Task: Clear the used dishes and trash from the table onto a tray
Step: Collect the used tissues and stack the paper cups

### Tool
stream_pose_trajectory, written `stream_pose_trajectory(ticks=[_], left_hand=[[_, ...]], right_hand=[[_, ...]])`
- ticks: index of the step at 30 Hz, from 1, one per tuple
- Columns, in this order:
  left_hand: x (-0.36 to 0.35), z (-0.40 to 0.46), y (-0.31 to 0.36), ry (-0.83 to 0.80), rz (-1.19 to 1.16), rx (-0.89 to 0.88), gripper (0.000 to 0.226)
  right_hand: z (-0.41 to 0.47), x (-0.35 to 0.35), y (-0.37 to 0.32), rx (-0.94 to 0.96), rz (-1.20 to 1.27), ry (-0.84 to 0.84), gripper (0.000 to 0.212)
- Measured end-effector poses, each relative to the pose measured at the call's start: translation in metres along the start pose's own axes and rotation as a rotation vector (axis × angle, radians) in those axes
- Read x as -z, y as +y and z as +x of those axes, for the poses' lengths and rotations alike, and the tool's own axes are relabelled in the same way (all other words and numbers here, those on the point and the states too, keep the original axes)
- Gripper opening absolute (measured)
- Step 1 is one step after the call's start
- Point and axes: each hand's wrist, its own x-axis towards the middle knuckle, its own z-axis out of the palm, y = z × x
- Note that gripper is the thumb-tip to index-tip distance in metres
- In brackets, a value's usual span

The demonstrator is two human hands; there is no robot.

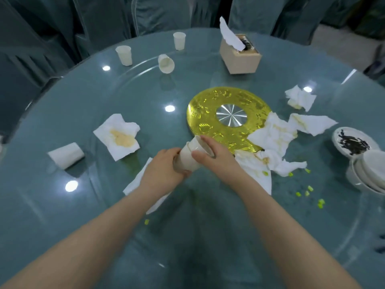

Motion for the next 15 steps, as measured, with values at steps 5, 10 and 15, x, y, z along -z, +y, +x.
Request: stream_pose_trajectory(ticks=[5,10,15], left_hand=[[0.064,-0.041,-0.014,0.048,-0.035,-0.053,0.046],[0.128,-0.097,-0.035,0.125,0.017,-0.054,0.046],[0.187,-0.178,-0.072,0.172,0.076,-0.007,0.060]], right_hand=[[-0.017,-0.025,-0.040,0.021,0.149,-0.120,0.027],[-0.045,-0.068,-0.077,0.098,0.097,-0.256,0.042],[-0.078,-0.120,-0.130,0.184,-0.027,-0.358,0.036]])
